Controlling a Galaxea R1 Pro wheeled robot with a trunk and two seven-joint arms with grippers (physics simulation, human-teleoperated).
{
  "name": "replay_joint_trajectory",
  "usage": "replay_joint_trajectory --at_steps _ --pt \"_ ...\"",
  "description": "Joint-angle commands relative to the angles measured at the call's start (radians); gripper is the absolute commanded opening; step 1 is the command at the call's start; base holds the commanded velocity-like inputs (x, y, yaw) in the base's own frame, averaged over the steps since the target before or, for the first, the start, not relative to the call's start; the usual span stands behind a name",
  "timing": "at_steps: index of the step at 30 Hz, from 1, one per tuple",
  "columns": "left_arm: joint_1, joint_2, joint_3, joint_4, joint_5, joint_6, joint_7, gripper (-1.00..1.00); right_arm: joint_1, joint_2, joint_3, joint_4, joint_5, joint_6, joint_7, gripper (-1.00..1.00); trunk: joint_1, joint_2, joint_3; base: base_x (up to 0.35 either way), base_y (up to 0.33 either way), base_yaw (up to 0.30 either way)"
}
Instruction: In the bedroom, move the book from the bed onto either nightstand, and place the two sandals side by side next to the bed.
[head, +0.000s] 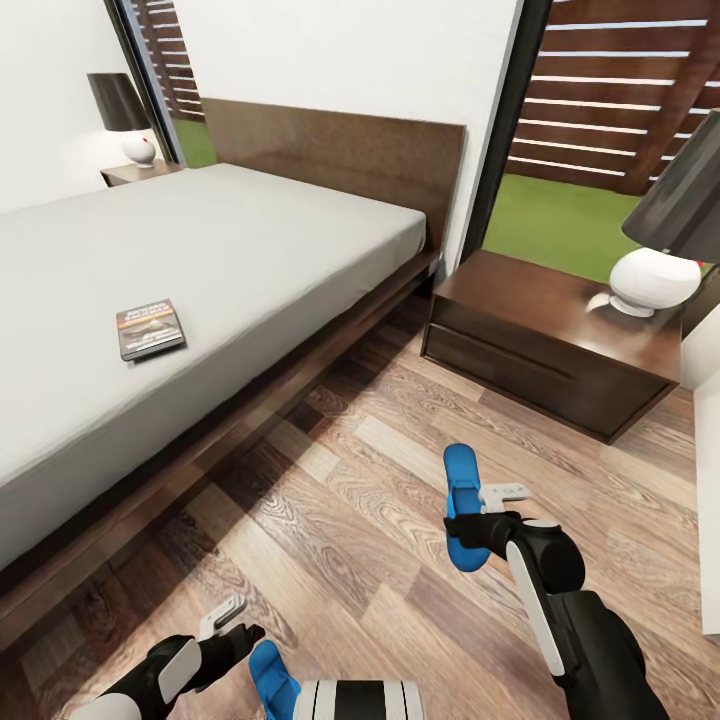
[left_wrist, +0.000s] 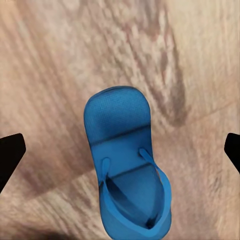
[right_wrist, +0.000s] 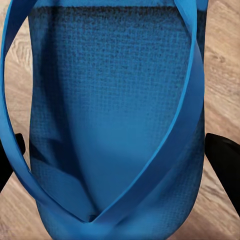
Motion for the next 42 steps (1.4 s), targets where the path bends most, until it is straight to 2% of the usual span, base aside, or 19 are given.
replay_joint_trajectory --at_steps 1,9,28,33,42 --pt "0.000 0.000 0.000 -0.001 0.004 0.004 -0.002 1.00 -0.001 0.000 0.000 -0.001 -0.001 0.005 0.000 -1.00 0.000 0.000 -0.001 0.000 0.000 0.000" --pt "0.000 -0.002 0.001 -0.003 0.004 0.000 0.001 1.00 0.000 0.002 0.001 -0.001 -0.001 0.006 0.000 -1.00 0.003 -0.002 -0.028 0.000 0.000 0.000" --pt "0.000 -0.011 -0.001 -0.002 0.004 -0.083 0.019 1.00 -0.001 0.002 0.006 0.000 -0.001 0.006 -0.001 -1.00 0.003 -0.002 -0.028 0.000 0.000 0.000" --pt "-0.001 -0.028 -0.003 -0.001 0.003 -0.095 0.024 1.00 0.000 0.002 0.007 0.001 -0.001 0.006 -0.001 -1.00 0.003 -0.002 -0.028 0.000 0.000 0.000" --pt "0.000 -0.043 -0.005 0.000 0.002 -0.115 0.026 1.00 0.000 0.001 0.007 0.001 -0.002 0.005 -0.001 -1.00 0.003 -0.002 -0.028 0.000 0.000 0.000"
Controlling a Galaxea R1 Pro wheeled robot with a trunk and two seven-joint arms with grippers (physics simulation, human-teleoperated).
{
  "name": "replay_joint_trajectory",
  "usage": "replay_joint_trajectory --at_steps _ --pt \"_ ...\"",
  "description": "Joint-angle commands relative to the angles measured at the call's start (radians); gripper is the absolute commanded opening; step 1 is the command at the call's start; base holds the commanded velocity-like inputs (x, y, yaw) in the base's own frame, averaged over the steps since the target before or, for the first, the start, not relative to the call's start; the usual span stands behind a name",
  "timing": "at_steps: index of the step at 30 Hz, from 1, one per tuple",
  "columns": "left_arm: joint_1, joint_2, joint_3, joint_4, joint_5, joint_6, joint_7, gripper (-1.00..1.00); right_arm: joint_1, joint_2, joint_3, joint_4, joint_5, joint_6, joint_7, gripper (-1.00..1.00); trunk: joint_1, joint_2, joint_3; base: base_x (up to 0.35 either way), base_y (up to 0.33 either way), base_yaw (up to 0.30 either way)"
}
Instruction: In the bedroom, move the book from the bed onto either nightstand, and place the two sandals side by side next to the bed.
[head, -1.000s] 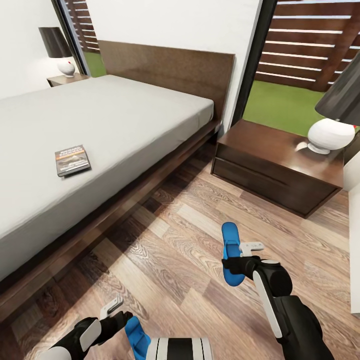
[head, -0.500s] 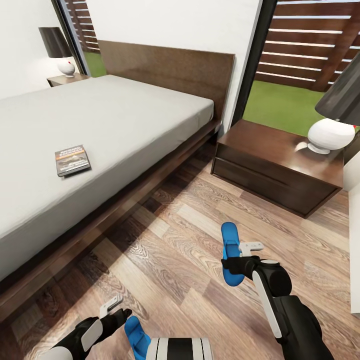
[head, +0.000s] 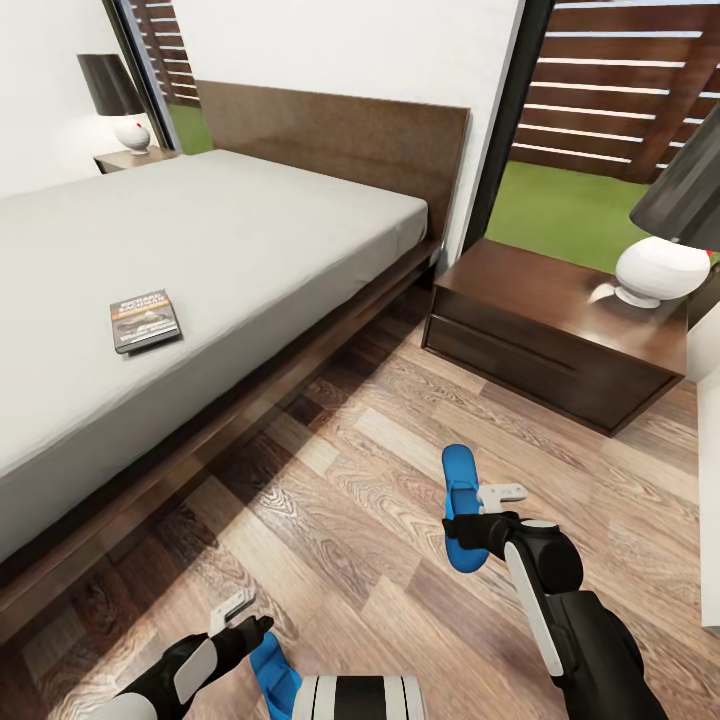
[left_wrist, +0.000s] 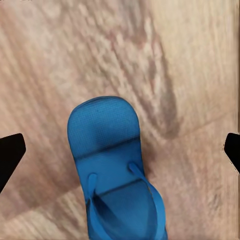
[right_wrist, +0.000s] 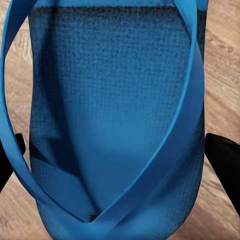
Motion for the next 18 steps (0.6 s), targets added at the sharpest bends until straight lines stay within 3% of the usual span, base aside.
replay_joint_trajectory --at_steps 1,18 --pt "0.000 -0.004 -0.001 0.000 0.006 -0.001 -0.002 1.00 -0.001 0.000 0.000 -0.001 -0.001 0.004 0.000 -1.00 0.000 0.000 -0.001 0.000 0.000 0.000" --pt "0.001 -0.021 0.000 0.002 0.008 0.001 0.001 1.00 -0.001 -0.001 0.000 -0.001 -0.001 0.004 0.002 -1.00 0.000 0.000 -0.001 0.000 0.000 0.000"
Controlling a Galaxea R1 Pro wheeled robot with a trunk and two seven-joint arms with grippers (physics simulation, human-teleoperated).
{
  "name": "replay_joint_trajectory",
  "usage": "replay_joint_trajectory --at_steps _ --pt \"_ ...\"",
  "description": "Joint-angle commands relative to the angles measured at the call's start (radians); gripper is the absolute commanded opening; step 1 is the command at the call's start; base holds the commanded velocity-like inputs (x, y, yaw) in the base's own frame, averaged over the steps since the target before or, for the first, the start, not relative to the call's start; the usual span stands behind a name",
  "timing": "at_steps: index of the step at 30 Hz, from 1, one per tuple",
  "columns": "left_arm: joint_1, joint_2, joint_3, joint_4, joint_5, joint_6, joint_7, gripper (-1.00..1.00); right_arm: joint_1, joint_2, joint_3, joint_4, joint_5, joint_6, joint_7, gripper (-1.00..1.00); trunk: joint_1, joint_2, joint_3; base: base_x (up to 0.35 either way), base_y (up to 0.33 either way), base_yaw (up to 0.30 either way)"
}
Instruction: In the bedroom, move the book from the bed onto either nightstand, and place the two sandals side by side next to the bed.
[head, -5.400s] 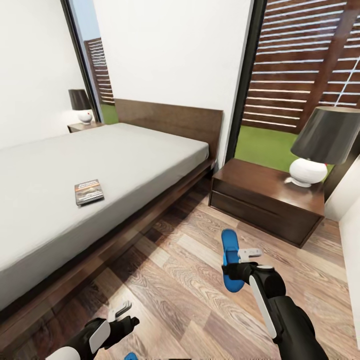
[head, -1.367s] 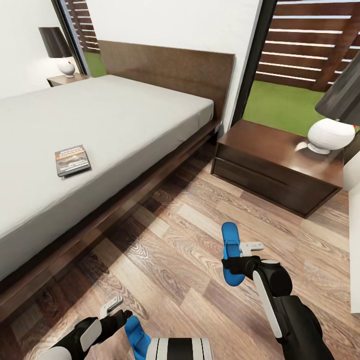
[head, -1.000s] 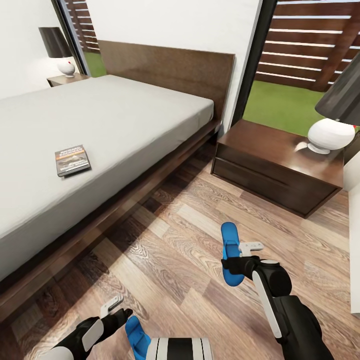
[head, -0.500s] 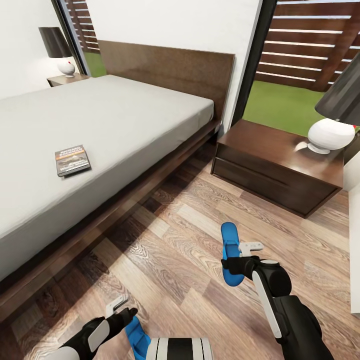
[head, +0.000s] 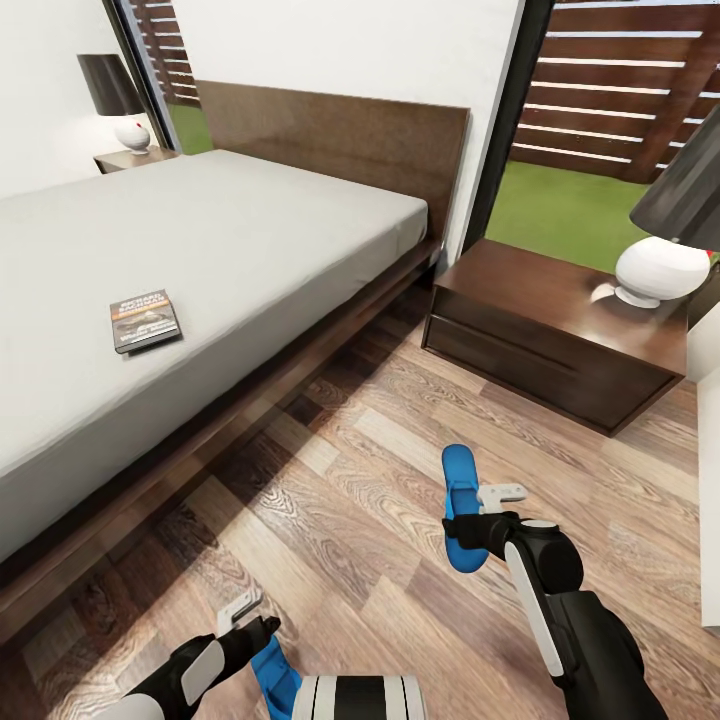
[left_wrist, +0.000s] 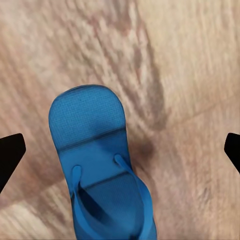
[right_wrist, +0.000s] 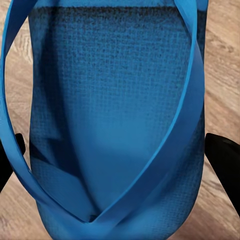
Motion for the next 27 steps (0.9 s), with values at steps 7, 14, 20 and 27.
replay_joint_trajectory --at_steps 7,14,20,27 --pt "0.004 0.000 0.001 -0.001 0.008 0.006 -0.001 1.00 -0.001 0.000 0.000 -0.001 -0.001 0.004 0.000 -1.00 0.000 0.000 -0.001 0.000 0.000 0.000" --pt "0.006 -0.001 0.001 0.000 0.008 0.006 -0.002 1.00 -0.001 0.000 0.000 -0.001 -0.001 0.004 0.001 -1.00 0.000 0.000 -0.001 0.000 0.000 0.000" --pt "0.007 -0.001 0.001 0.000 0.008 0.006 -0.003 1.00 -0.001 0.000 0.000 -0.001 -0.001 0.004 0.001 -1.00 0.000 0.000 -0.001 0.000 0.000 0.000" --pt "0.008 -0.001 0.001 0.000 0.008 0.008 -0.002 1.00 -0.001 0.000 0.000 -0.001 -0.001 0.004 0.001 -1.00 0.000 0.000 -0.001 0.000 0.000 0.000"
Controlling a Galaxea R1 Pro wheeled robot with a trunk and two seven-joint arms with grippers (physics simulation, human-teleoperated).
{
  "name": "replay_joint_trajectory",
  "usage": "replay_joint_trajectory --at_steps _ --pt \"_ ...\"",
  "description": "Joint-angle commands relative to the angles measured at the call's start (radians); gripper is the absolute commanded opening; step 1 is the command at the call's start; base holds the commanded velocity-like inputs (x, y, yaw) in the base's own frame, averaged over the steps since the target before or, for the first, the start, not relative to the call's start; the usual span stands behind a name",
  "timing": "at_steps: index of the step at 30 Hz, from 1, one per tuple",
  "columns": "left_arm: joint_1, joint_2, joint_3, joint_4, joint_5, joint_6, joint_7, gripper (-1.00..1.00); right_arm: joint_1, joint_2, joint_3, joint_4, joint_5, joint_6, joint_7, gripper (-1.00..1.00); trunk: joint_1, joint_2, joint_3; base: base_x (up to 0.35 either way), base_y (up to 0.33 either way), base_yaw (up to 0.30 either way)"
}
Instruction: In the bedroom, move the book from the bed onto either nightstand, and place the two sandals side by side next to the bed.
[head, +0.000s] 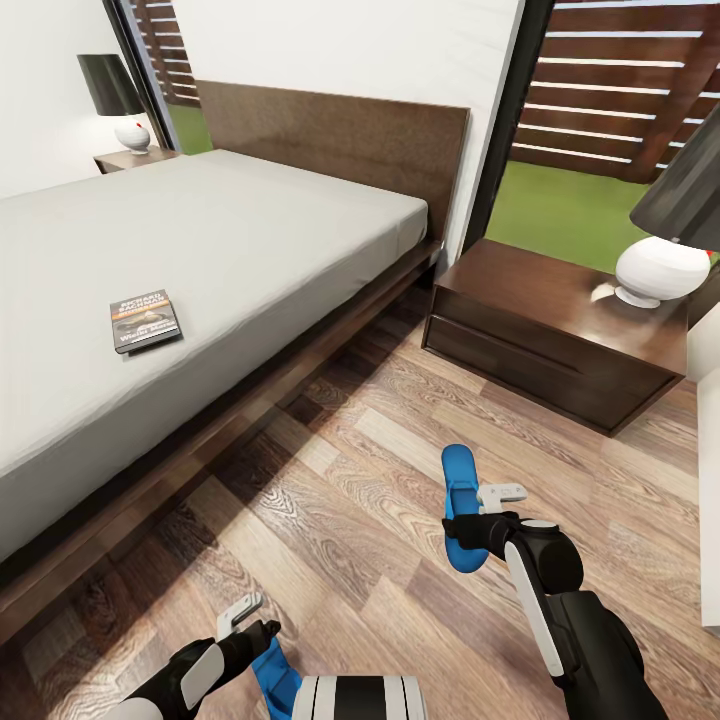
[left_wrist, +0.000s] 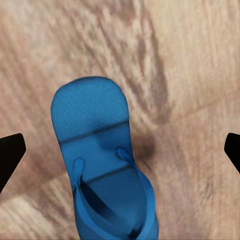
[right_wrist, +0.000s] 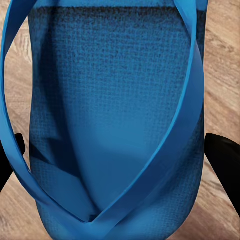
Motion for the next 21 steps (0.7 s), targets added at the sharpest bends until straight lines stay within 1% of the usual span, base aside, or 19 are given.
replay_joint_trajectory --at_steps 1,6,13,21 --pt "0.000 0.000 0.000 -0.001 0.006 0.005 -0.002 1.00 -0.001 0.000 0.000 -0.001 -0.001 0.004 0.000 -1.00 0.000 0.000 -0.001 0.000 0.000 0.000" --pt "0.001 -0.001 -0.001 0.002 0.005 0.006 -0.001 1.00 0.000 0.000 0.000 -0.001 -0.001 0.004 0.000 -1.00 0.000 0.000 -0.001 0.000 0.000 0.000" --pt "0.002 0.000 -0.001 0.044 0.005 0.005 -0.002 1.00 0.000 0.000 0.000 -0.001 0.000 0.004 0.000 -1.00 0.000 0.000 -0.001 0.000 0.000 0.000" --pt "0.002 -0.001 -0.002 0.058 0.005 0.005 -0.002 1.00 0.000 0.000 0.000 -0.001 0.000 0.004 0.000 -1.00 0.000 0.000 -0.001 0.000 0.000 0.000"
